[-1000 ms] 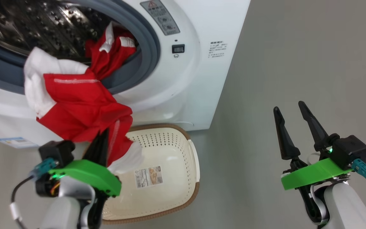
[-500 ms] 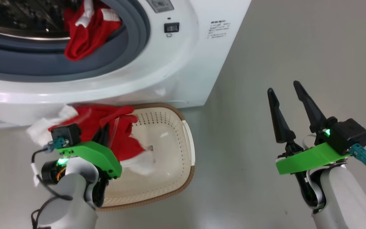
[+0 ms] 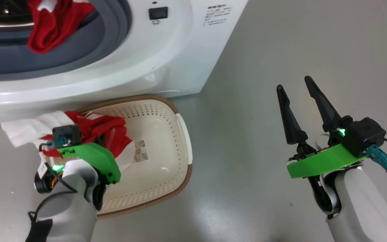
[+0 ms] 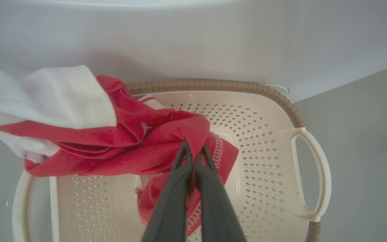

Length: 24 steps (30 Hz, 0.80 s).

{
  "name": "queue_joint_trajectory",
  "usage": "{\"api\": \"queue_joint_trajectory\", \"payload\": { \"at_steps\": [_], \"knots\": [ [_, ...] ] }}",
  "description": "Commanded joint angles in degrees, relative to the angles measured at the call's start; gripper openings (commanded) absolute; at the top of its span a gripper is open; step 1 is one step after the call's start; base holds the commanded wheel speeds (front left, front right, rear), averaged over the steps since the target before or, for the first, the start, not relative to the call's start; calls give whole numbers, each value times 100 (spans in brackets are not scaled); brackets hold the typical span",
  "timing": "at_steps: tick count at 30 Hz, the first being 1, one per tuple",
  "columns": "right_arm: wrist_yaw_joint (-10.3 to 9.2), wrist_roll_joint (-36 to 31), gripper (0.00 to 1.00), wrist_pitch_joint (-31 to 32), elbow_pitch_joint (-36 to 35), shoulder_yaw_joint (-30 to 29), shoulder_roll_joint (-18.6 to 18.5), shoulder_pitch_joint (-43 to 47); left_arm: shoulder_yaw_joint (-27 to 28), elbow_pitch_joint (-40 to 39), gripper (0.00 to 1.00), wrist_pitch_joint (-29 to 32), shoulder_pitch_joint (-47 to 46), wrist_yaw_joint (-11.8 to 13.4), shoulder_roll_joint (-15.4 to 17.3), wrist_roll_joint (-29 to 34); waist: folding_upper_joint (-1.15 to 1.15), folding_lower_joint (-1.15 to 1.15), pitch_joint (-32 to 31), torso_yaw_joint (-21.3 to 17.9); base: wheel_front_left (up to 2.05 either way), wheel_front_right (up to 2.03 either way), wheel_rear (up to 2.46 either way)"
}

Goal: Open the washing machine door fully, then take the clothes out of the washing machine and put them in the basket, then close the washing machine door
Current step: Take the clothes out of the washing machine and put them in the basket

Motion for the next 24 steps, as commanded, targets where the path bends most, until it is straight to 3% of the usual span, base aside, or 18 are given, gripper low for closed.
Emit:
{"api": "queue_joint_trajectory", "payload": {
  "at_steps": [1,5,6,7,8,9,10,11,24],
  "knots": [
    [37,36,100,-37,-131,111,16,-4,62,49,0,-60,-27,-39,183,27,0,0,78,-97,0,0,0],
    [37,54,100,-37,-122,146,16,-14,45,172,0,-33,-30,-100,210,3,0,0,109,-136,0,0,0],
    [37,62,100,-37,-121,162,16,-32,36,218,11,-35,-49,-132,228,-11,0,0,132,-153,0,0,0],
    [37,62,100,-37,-121,162,16,-32,36,218,11,-35,-49,-132,228,-11,0,0,132,-153,0,0,0],
    [37,67,100,-37,-122,162,16,-43,33,235,31,-37,-57,-152,232,-22,0,0,142,-157,0,0,0],
    [37,70,100,-37,-122,158,16,-54,33,251,42,-46,-63,-168,235,-34,0,0,148,-160,0,0,0],
    [37,74,100,-37,-121,151,16,-63,30,264,96,-59,-68,-178,239,-42,0,0,153,-161,0,0,0],
    [37,77,100,-37,-120,140,16,-70,44,274,100,-97,-76,-176,242,-62,0,0,156,-156,0,0,0],
    [37,52,100,-37,-11,-9,16,28,12,281,100,-590,-19,-306,193,-151,0,0,-307,96,0,0,0]
  ]
}}
